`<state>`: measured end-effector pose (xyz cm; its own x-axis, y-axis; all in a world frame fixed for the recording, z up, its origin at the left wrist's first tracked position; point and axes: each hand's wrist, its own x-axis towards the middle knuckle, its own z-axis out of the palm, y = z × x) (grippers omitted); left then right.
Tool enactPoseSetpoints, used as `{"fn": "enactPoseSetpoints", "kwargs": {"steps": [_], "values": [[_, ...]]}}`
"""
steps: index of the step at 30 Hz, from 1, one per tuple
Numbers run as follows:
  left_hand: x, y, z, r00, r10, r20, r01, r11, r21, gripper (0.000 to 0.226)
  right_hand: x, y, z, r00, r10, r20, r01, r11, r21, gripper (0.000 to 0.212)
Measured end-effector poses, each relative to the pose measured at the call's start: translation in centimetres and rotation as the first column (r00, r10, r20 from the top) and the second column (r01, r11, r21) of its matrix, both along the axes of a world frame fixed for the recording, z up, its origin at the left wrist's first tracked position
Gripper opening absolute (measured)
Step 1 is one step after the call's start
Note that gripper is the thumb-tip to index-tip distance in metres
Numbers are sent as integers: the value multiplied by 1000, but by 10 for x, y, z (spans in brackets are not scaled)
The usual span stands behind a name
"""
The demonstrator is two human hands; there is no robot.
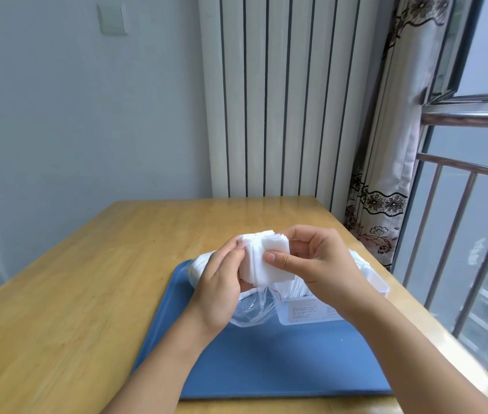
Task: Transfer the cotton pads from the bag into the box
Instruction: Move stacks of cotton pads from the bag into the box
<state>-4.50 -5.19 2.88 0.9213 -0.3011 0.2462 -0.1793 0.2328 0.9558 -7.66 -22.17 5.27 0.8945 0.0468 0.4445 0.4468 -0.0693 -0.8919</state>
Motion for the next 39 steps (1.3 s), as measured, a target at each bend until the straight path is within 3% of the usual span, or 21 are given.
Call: {"fn": "enactPoseSetpoints", "kwargs": {"steps": [4,8,10,12,15,19,21,24,28,30,33,39], "values": [[2,-2,-4,1000,25,-3,-25,999,-31,57,1,4,-1,999,-52,3,52,999,2,8],[-6,-9,-3,994,-40,100,40,999,-1,47,-1,7,-3,997,-75,-12,75,996,38,7],[-8,-13,-4,987,-11,159,5,999,39,31,-1,11,-6,994,-113,11,113,994,-8,8],[-8,-16,-7,982,10,187,-19,999,48,22,-2,14,-8,983,-177,51,180,982,-51,22],[-12,-19,-9,980,-65,189,53,996,65,35,-6,19,-6,983,-170,64,169,985,15,54],[-18,-24,-15,963,-164,214,122,973,194,45,-6,31,-15,996,-85,41,88,994,-63,72],[-17,-24,-16,956,-143,257,87,972,219,43,-7,30,-14,996,-74,52,80,989,-126,69],[-15,-23,-11,938,-92,334,17,976,219,33,-7,8,4,997,-45,59,59,961,-271,39],[-15,-23,-14,924,-72,376,-36,962,272,26,-8,-25,19,999,17,-45,-31,940,-341,23],[-13,-22,-17,918,17,395,-110,970,215,21,-7,-31,19,996,20,-85,-48,939,-340,23],[-14,-23,-19,902,73,425,-151,977,152,33,-4,-32,13,985,56,-166,-112,928,-354,25],[-18,-26,-21,880,22,475,-149,962,231,39,3,-23,3,986,-9,-167,-53,930,-364,53]]}}
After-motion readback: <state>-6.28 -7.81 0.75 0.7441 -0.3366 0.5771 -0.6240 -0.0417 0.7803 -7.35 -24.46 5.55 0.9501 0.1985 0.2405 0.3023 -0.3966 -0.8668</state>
